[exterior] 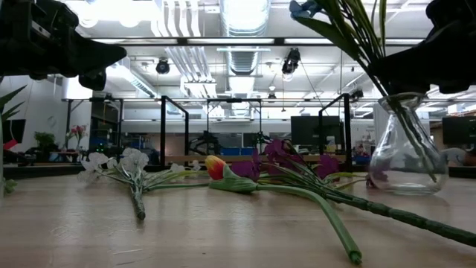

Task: Pick and place flowers into a vace then onto a shelf
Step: Put the blue flowers into the right transparent vase, then put the white flowers into the left transparent vase

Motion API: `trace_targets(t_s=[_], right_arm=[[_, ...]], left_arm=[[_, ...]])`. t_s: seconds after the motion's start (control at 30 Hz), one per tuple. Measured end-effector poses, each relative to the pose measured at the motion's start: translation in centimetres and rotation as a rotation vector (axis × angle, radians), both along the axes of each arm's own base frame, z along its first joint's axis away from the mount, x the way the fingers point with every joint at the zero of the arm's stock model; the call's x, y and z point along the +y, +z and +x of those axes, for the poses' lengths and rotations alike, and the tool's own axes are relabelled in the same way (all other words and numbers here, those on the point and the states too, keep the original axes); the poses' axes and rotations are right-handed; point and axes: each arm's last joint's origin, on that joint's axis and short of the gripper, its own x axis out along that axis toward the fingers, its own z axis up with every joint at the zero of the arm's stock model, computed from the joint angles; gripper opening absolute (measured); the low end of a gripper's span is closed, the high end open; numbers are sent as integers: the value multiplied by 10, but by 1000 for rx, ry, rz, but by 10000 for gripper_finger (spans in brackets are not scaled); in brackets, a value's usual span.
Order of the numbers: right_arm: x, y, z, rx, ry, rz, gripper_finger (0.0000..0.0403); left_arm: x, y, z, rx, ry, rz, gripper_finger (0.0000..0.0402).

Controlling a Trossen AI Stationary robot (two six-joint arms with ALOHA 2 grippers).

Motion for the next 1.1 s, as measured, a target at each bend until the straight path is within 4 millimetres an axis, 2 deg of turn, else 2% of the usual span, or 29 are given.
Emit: trace_targets(t_s=[0.23,0.5,0.73,0.9,1.1], right_arm=[[-1,1,-1,-2,6,3,21],[0,-2,0,33,-14,36,115],[5,4,-3,9,13,44,197],[7,7,-7,20,37,34,227],[11,20,-15,-25,78,60,234]], left_arm=[[0,0,0,0,0,0,0],[0,0,0,0,0,0,0],[0,0,0,0,0,0,0],[0,0,0,0,0,0,0],[0,0,0,1,0,0,0]])
